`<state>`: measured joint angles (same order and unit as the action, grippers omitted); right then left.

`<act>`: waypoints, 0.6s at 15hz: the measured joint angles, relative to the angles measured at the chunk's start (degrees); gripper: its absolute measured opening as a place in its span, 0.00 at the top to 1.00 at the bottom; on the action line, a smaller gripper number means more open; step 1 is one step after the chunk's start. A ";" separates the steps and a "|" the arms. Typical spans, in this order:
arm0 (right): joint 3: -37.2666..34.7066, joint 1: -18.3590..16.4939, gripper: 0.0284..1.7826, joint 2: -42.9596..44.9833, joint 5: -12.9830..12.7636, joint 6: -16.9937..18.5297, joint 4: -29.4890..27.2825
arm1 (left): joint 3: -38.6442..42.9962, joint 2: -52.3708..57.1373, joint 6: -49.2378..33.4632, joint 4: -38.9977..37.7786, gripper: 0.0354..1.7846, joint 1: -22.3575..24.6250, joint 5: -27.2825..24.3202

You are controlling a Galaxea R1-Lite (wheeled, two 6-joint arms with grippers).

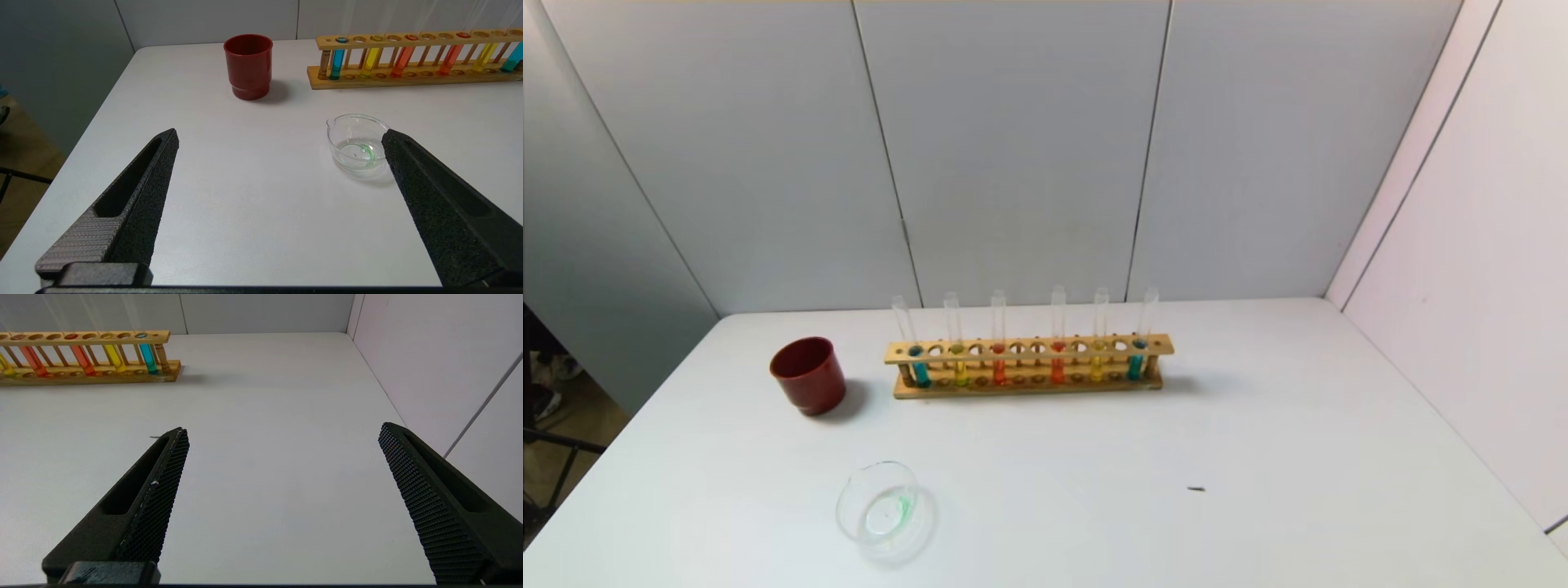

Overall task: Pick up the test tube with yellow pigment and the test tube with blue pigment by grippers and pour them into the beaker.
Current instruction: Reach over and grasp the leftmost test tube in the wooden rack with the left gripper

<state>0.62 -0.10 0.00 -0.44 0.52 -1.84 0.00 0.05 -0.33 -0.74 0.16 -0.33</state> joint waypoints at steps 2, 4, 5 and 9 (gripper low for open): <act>0.01 0.00 0.05 0.00 -0.02 0.00 0.00 | 0.00 0.00 0.00 0.00 0.02 0.00 -0.02; 0.01 0.00 0.05 0.00 -0.02 0.00 0.00 | 0.00 0.00 0.02 -0.02 0.02 0.00 0.00; 0.01 0.00 0.05 0.00 0.00 0.00 0.00 | 0.00 0.00 0.02 -0.02 0.02 0.00 -0.02; 0.01 0.00 0.05 0.00 -0.02 0.00 0.00 | 0.00 0.00 -0.02 0.00 0.02 0.00 0.00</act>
<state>0.63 -0.10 0.00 -0.46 0.52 -1.84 0.00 0.05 -0.35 -0.74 0.16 -0.33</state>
